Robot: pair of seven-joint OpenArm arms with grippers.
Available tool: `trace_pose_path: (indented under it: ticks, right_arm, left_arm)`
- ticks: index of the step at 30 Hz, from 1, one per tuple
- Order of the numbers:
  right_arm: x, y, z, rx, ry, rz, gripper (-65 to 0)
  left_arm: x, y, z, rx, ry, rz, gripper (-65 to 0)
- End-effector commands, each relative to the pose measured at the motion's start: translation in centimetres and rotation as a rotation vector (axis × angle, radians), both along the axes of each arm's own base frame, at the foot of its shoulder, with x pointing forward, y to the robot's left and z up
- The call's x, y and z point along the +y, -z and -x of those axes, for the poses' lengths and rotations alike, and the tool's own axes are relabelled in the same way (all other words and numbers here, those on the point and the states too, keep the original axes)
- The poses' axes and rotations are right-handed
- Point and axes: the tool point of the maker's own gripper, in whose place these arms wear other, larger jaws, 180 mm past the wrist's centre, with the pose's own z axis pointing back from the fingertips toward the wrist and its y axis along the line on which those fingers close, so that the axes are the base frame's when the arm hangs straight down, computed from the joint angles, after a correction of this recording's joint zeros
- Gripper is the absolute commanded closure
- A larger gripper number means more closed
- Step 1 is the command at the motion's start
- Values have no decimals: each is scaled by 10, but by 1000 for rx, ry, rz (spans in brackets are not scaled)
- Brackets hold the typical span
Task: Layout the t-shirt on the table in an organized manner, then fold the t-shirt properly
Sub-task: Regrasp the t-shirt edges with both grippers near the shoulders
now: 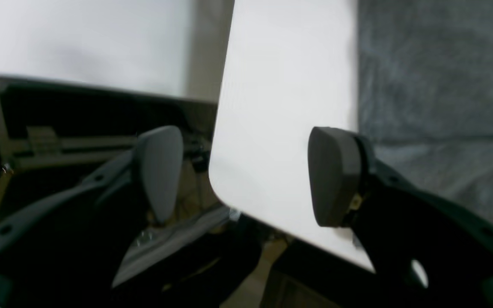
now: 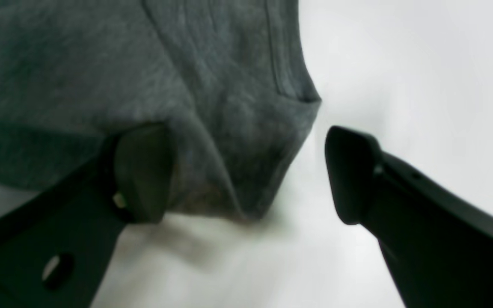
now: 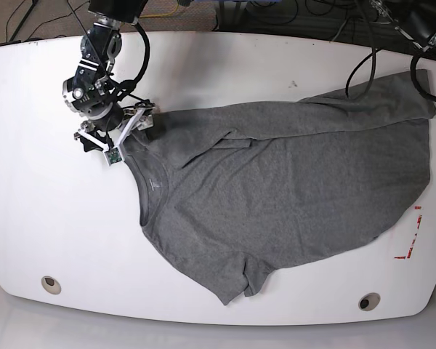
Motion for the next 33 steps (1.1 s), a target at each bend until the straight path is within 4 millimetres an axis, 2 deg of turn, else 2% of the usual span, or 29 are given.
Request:
trace_pose_path:
  ticks: [1, 6, 8, 10, 17, 20, 27, 33]
  right_arm:
    - [0, -8, -14, -40, 1, -15, -531]
    - [2, 4, -19, -10, 4, -43, -520]
    - [3, 8, -20, -1, 5, -52, -484]
    - [6, 10, -22, -2, 5, -63, -434]
    - [13, 18, -21, -3, -1, -96, -233]
    - [13, 21, -19, 4, 1, -98, -178]
    - [10, 25, -12, 18, 7, -95, -108]
    - [9, 26, -10, 22, 7, -93, -84]
  left_arm:
    - [8, -14, 2, -24, -9, -34, -422]
    - [19, -6, 27, 14, -56, -36, -421]
    - [22, -4, 34, 21, -68, -36, -421]
    - [23, -3, 38, 16, -68, -36, -421]
    - [19, 28, 51, 17, -59, 25, -421]
    - [22, 42, 63, 51, -81, 56, -421]
    - [29, 84, 86, 106, -163, 179, -421]
    - [19, 110, 94, 133, -183, 255, -421]
